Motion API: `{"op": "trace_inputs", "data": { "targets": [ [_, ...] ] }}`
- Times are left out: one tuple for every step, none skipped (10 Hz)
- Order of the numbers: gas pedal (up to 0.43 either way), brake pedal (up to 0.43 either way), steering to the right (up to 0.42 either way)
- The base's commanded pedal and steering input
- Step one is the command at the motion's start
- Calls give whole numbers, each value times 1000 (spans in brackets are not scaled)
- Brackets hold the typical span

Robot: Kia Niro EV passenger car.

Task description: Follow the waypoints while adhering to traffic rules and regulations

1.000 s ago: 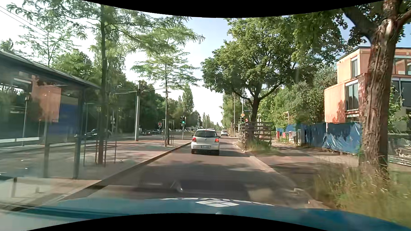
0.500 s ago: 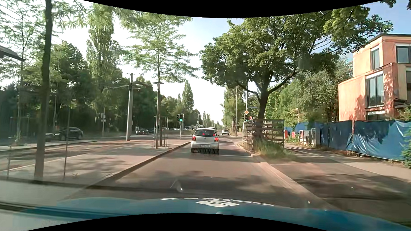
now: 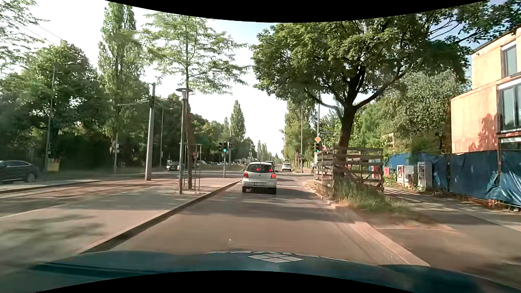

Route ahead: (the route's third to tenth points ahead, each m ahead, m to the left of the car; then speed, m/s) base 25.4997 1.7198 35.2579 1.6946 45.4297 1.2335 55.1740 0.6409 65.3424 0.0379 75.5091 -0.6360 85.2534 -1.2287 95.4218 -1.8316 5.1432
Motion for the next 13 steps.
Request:
{"op": "trace_inputs", "data": {
  "targets": [
    [59, 0, -1],
    [209, 0, 0],
    [260, 0, 3],
    [287, 0, 5],
    [350, 0, 5],
    [441, 0, 5],
    [500, 0, 5],
    [512, 0, 5],
    [512, 0, 5],
    [512, 0, 5],
    [512, 0, 5],
    [512, 0, 5],
    [512, 0, 5]
  ]
}}
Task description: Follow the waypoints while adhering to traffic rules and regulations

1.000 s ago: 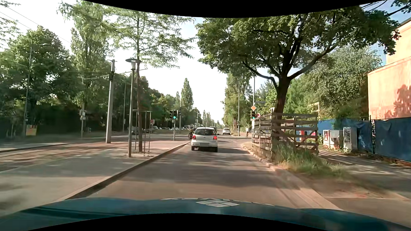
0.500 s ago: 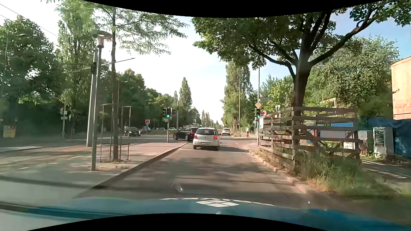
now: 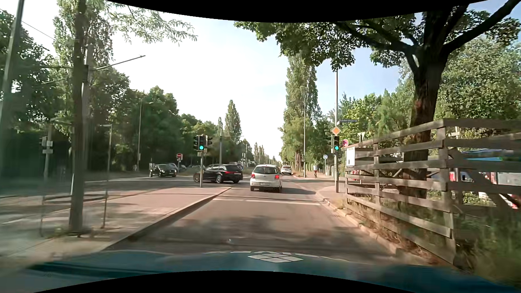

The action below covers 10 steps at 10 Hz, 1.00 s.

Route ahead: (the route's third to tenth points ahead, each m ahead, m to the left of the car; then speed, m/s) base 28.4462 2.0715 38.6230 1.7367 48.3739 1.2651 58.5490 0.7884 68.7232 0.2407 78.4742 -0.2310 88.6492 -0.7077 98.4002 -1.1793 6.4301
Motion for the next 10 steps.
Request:
{"op": "trace_inputs", "data": {
  "targets": [
    [500, 0, 5],
    [500, 0, 5],
    [480, 0, 5],
    [480, 0, 5],
    [461, 0, 5],
    [421, 0, 5],
    [409, 0, 5],
    [398, 0, 4],
    [378, 0, 3],
    [358, 0, 2]
  ]
}}
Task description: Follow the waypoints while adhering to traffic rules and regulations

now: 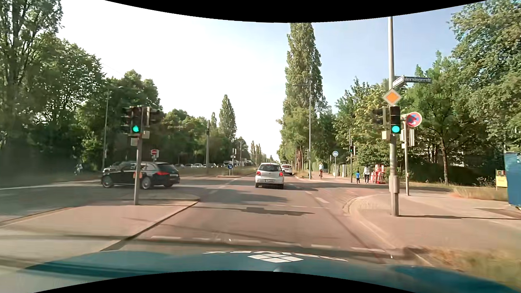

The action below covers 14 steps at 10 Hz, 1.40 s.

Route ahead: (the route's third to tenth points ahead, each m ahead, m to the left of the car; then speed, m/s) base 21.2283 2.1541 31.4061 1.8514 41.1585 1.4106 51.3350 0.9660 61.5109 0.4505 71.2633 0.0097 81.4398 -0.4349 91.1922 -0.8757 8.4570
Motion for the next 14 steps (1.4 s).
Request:
{"op": "trace_inputs", "data": {
  "targets": [
    [339, 0, -3],
    [331, 0, -10],
    [319, 0, -16],
    [311, 0, -20],
    [280, 0, -20],
    [280, 0, -20],
    [280, 0, -20],
    [260, 0, -20],
    [260, 0, -19],
    [260, 0, -16],
    [260, 0, -14],
    [260, 0, -12],
    [260, 0, -9],
    [260, 0, -8]
  ]
}}
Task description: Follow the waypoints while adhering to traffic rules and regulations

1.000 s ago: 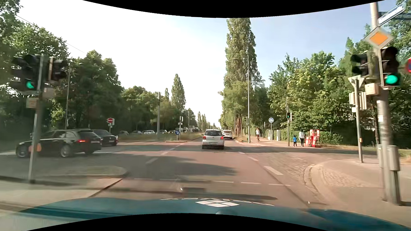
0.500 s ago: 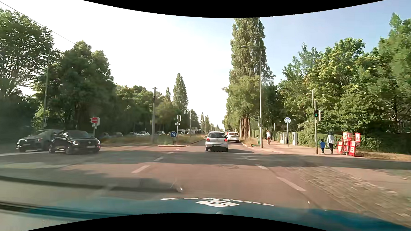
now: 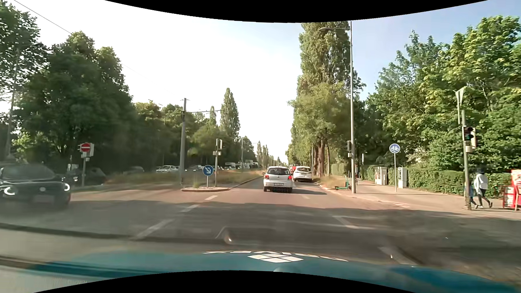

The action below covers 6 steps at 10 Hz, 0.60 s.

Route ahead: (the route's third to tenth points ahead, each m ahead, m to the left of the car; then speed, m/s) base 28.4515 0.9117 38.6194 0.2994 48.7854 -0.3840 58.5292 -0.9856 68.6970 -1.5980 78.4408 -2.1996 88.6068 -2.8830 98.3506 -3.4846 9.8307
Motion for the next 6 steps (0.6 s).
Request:
{"op": "trace_inputs", "data": {
  "targets": [
    [260, 0, -8],
    [260, 0, -6],
    [240, 0, -6],
    [209, 0, -5],
    [209, 0, -3],
    [209, 0, -1]
  ]
}}
